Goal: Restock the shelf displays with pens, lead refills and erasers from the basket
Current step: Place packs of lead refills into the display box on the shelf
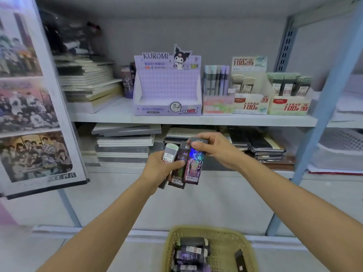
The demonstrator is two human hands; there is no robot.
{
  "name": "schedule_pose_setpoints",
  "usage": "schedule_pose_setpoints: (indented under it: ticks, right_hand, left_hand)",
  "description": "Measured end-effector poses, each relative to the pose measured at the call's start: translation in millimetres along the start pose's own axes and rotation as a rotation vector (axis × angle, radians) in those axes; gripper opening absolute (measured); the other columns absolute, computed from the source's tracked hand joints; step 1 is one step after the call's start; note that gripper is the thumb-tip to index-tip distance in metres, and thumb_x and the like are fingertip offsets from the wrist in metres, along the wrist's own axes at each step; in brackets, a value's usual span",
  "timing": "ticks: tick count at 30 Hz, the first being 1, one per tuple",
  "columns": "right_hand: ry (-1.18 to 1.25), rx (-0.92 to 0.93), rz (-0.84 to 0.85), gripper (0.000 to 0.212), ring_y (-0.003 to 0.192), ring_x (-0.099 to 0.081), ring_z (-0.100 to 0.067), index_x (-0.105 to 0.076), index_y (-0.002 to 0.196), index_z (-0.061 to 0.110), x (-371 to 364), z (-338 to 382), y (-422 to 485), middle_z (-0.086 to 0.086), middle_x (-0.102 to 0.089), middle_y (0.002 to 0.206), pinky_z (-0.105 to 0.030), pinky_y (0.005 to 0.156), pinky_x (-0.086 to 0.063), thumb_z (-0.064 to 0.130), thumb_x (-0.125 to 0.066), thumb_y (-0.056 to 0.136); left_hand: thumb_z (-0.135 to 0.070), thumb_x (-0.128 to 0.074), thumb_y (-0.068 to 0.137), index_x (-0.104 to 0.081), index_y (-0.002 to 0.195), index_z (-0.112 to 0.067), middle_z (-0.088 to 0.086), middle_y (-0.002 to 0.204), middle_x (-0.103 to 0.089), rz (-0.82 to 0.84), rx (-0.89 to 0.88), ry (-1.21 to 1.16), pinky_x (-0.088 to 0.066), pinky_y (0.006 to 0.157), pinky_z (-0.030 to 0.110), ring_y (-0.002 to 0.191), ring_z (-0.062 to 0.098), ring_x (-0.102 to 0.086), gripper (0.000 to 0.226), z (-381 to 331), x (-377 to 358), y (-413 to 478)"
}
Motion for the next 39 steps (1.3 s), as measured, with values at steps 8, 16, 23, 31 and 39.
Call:
schedule_pose_setpoints:
  ticks: [8,16,23,31,39]
  right_hand:
    - [0.018,0.352,-0.397,0.016,0.068,-0.06,-0.008,-0.068,0.107,0.014,55.3,140.8,65.9,-0.004,-0.068,0.087,-0.021,0.055,-0.048,0.018,-0.064,0.093]
    - [-0.201,0.398,-0.358,0.026,0.082,-0.06,-0.021,-0.056,0.12,-0.004,31.6,173.2,159.2,-0.021,-0.064,0.104,-0.025,0.068,-0.057,-0.003,-0.055,0.094]
    - [-0.471,0.415,-0.327,0.018,0.098,-0.064,-0.028,-0.061,0.11,0.006,2.0,145.5,203.1,-0.013,-0.066,0.106,-0.043,0.081,-0.057,0.002,-0.056,0.094]
    - [-0.526,0.433,-0.286,0.014,0.088,-0.066,-0.024,-0.059,0.107,0.008,3.3,143.1,212.3,-0.006,-0.062,0.097,-0.029,0.07,-0.058,0.003,-0.054,0.095]
    - [-0.603,0.401,-0.211,0.014,0.076,-0.064,-0.016,-0.059,0.108,0.003,2.0,137.9,216.5,-0.012,-0.064,0.098,-0.017,0.062,-0.052,0.002,-0.052,0.096]
  left_hand:
    - [-0.019,-0.079,0.08,-0.065,0.08,-0.015,0.006,0.06,-0.064,-0.236,-0.309,-0.092,-0.041,0.037,0.023,0.039,0.014,-0.049,0.014,-113.0,91.1,36.5]
    - [-0.018,-0.076,0.082,-0.066,0.103,-0.014,0.007,0.091,-0.075,-0.407,-0.264,-0.306,-0.06,0.067,0.039,0.079,0.022,-0.073,0.024,-118.0,170.0,87.2]
    - [-0.019,-0.076,0.082,-0.064,0.106,-0.015,0.0,0.084,-0.076,-0.316,-0.218,-0.33,-0.05,0.045,0.02,0.065,0.008,-0.071,0.027,-99.7,175.0,113.1]
    - [-0.02,-0.072,0.086,-0.063,0.1,-0.012,-0.001,0.067,-0.067,-0.154,-0.202,-0.126,-0.041,0.042,0.022,0.046,0.011,-0.051,0.018,-92.9,155.1,122.1]
    - [-0.019,-0.07,0.088,-0.058,0.079,-0.013,0.003,0.055,-0.056,-0.144,-0.216,0.054,-0.04,0.041,0.021,0.04,0.013,-0.045,0.016,-91.6,146.3,123.6]
Point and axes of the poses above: each hand's wrist, its own y-axis towards the middle knuckle, its own x-axis out of the back of the hand, z = x × y, the point moved 7 cm from there along y, towards the middle knuckle
